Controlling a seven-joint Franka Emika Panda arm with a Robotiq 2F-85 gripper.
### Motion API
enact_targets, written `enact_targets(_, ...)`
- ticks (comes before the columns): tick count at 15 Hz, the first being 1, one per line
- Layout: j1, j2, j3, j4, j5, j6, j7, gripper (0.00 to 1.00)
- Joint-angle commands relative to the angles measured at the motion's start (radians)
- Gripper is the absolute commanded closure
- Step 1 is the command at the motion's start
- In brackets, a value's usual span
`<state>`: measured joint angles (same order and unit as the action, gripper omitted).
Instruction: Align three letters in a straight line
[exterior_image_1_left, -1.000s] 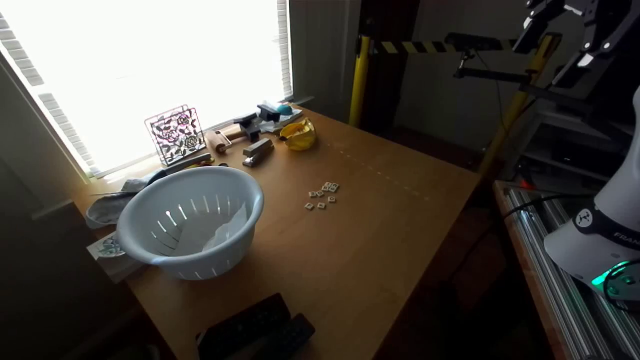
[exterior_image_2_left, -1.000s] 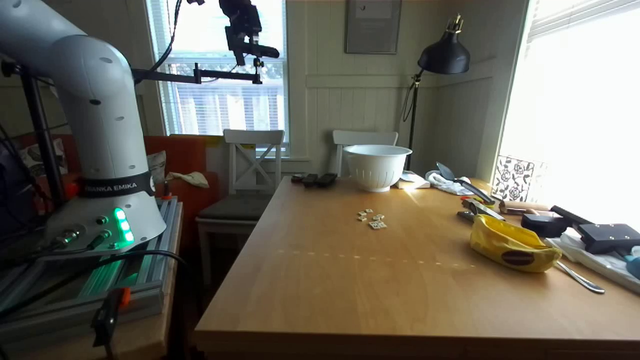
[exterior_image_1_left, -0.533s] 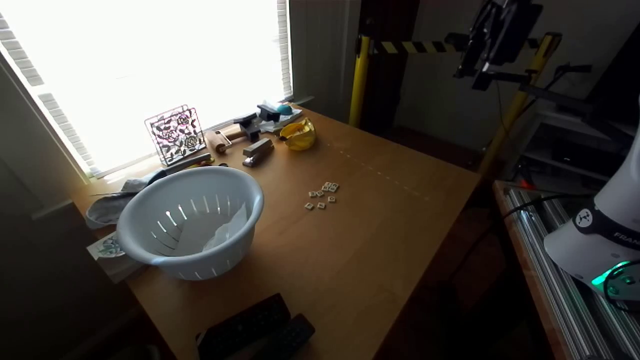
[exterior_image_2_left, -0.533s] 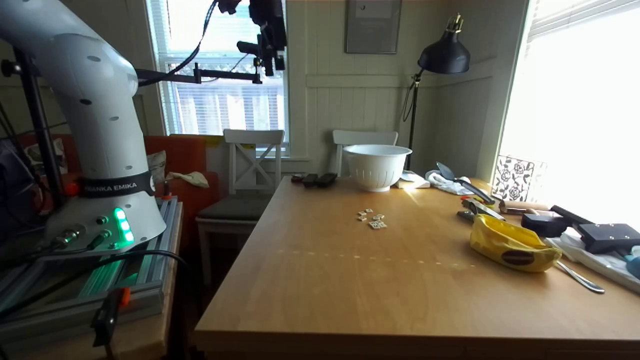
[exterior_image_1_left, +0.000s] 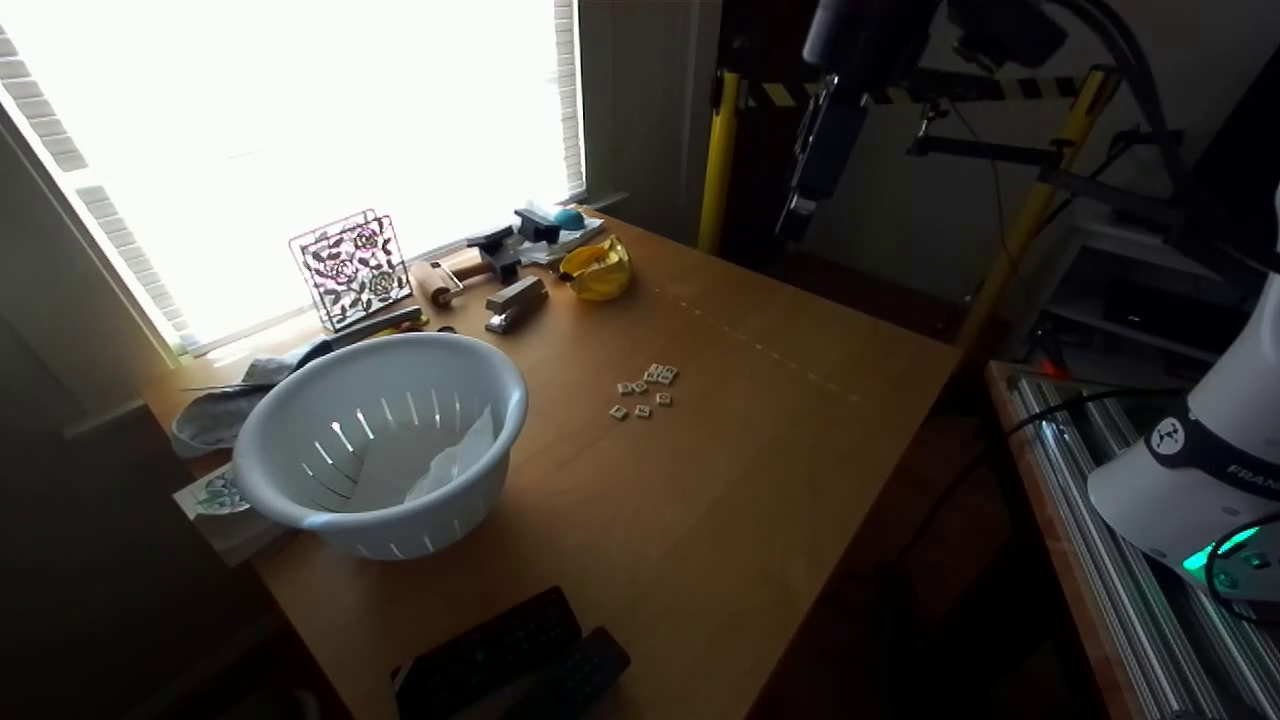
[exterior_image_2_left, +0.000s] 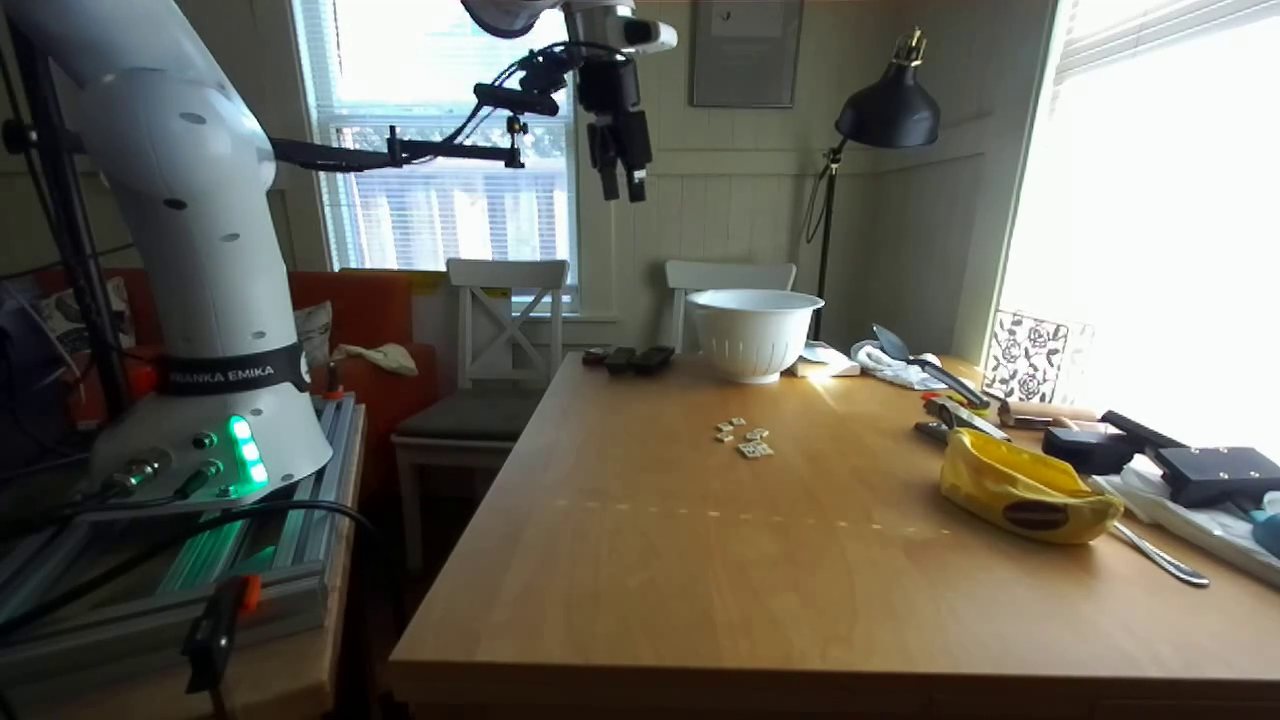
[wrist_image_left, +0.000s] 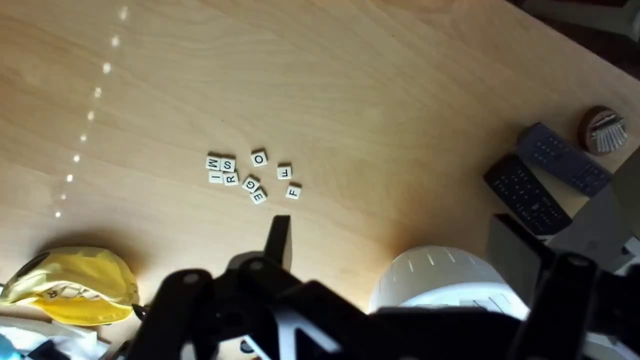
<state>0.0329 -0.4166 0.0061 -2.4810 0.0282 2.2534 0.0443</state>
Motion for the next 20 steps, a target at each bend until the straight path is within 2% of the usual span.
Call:
enact_targets(1, -0.004, 0.027, 0.006, 0.012, 0.006, 0.005, -0.003, 0.00)
enact_targets(7, -0.003, 0.052, 0.006, 0.034, 0.007, 0.008, -0.002, 0.00)
enact_targets(10, -0.017, 0.168, -0.001, 0.066, 0.021, 0.055, 0.032, 0.00)
enact_targets(15, -0.009, 0.339, -0.038, 0.096, 0.135, 0.168, -0.027, 0.00)
enact_targets(20, -0.025, 0.513, -0.031, 0.168, 0.167, 0.265, -0.034, 0.00)
